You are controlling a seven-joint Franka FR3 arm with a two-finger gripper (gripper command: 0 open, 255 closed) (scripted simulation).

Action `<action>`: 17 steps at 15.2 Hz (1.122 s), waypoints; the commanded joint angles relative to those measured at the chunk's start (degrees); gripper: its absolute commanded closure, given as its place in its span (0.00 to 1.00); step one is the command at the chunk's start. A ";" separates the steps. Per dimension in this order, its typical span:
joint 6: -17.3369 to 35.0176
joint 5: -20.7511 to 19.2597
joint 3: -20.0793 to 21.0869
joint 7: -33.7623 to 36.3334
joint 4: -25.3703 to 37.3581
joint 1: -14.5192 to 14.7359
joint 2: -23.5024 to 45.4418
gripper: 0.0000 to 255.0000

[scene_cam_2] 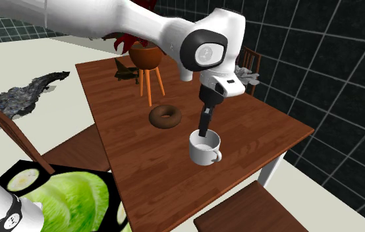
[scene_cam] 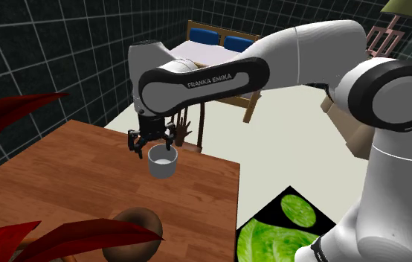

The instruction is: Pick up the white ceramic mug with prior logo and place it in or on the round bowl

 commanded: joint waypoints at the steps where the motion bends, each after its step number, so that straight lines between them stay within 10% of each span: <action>1: -1.18 -1.77 -0.49 1.83 4.95 2.01 4.62 0.00; 17: 4.00 -2.53 -1.01 2.37 1.02 2.02 5.99 0.00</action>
